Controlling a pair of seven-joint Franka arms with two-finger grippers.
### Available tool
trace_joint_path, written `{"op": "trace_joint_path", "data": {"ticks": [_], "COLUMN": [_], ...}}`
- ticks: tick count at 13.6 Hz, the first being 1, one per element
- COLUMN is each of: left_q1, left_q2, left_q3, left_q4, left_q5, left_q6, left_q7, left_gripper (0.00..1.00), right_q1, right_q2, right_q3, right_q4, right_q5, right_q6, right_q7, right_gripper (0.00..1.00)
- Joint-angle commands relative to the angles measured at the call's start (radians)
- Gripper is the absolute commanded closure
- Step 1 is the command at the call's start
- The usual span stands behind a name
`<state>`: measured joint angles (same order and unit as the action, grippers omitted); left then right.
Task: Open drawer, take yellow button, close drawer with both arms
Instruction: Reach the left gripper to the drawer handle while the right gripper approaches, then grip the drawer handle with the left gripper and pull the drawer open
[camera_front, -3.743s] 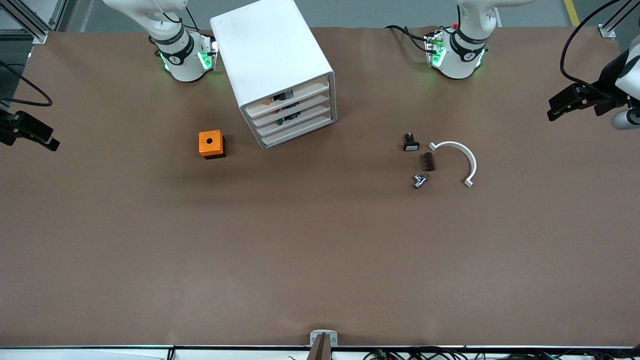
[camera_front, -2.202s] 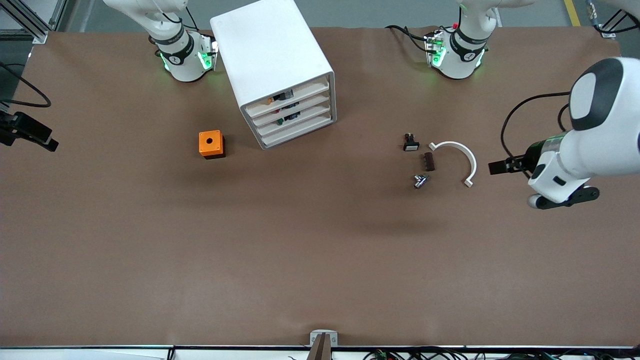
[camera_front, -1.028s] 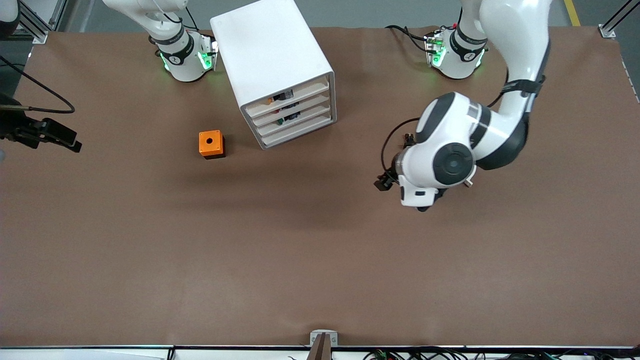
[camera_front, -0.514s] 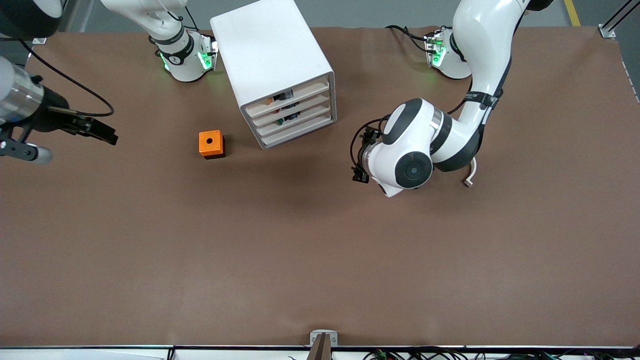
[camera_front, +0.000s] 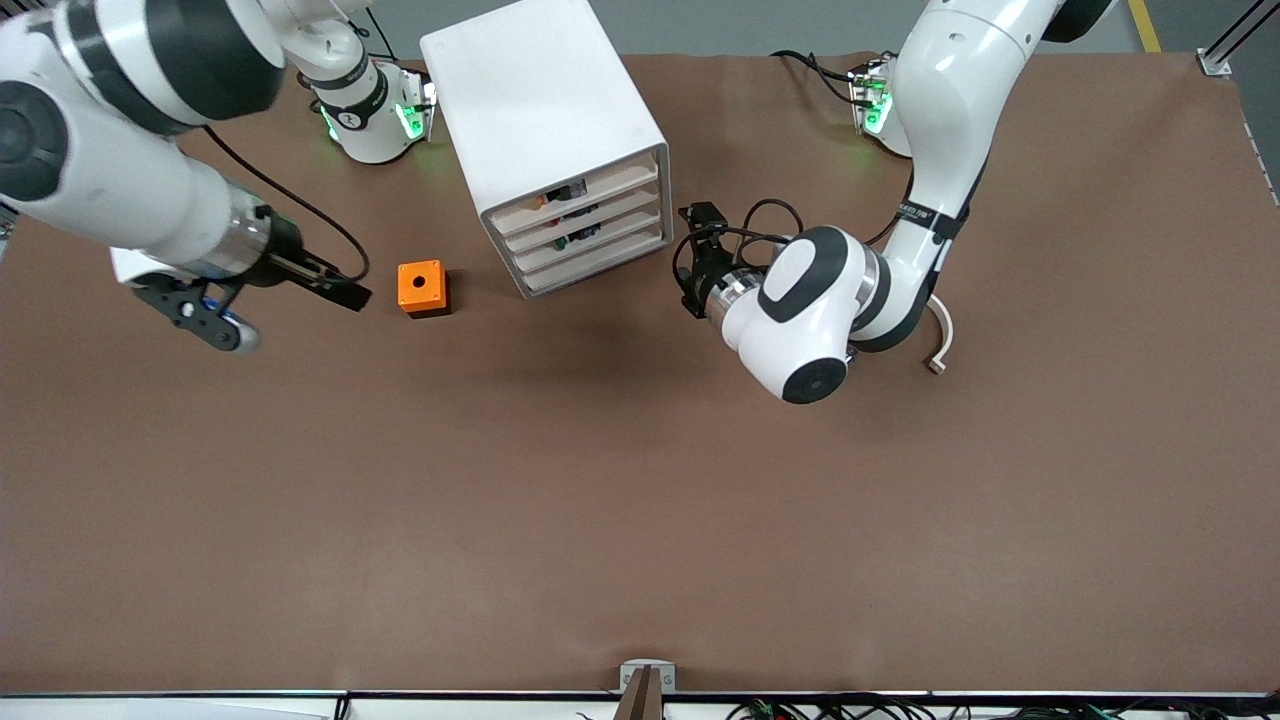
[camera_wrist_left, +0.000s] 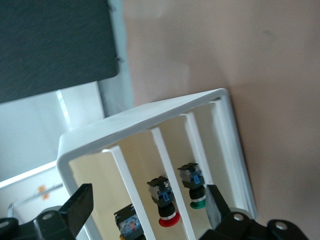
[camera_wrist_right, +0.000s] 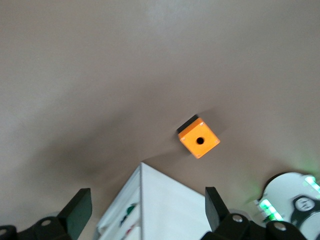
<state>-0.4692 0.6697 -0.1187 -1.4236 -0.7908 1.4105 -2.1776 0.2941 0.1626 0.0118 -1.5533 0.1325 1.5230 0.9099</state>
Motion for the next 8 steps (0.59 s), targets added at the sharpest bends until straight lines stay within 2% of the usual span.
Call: {"op": "trace_joint_path", "data": {"ticks": [1, 4, 8], "left_q1": [-0.017, -0.058, -0.109], "left_q2": [0.042, 0.074, 0.109], "left_q3": [0.001, 0.001, 0.001], "left_q4": [0.017, 0.017, 0.017], "left_q5": [-0.069, -0.129, -0.192], "left_q6": [-0.025, -0.027, -0.027], "left_q7": [-0.124, -0.191, -0.247], "left_gripper": [0.07, 0.20, 0.24], "right_q1": [0.088, 0.146, 0.171], "right_q2": [0.046, 0.069, 0.081], "right_q3": [-0.009, -0.009, -0.007], "right_q4": [0.009, 0.009, 0.004], "right_q5": [0.010, 0.024, 0.070], "right_q6": [0.041, 0.074, 0.135], "right_q7": [0.186, 0.319, 0.438], "right_gripper": [0.00, 0.00, 0.00]}}
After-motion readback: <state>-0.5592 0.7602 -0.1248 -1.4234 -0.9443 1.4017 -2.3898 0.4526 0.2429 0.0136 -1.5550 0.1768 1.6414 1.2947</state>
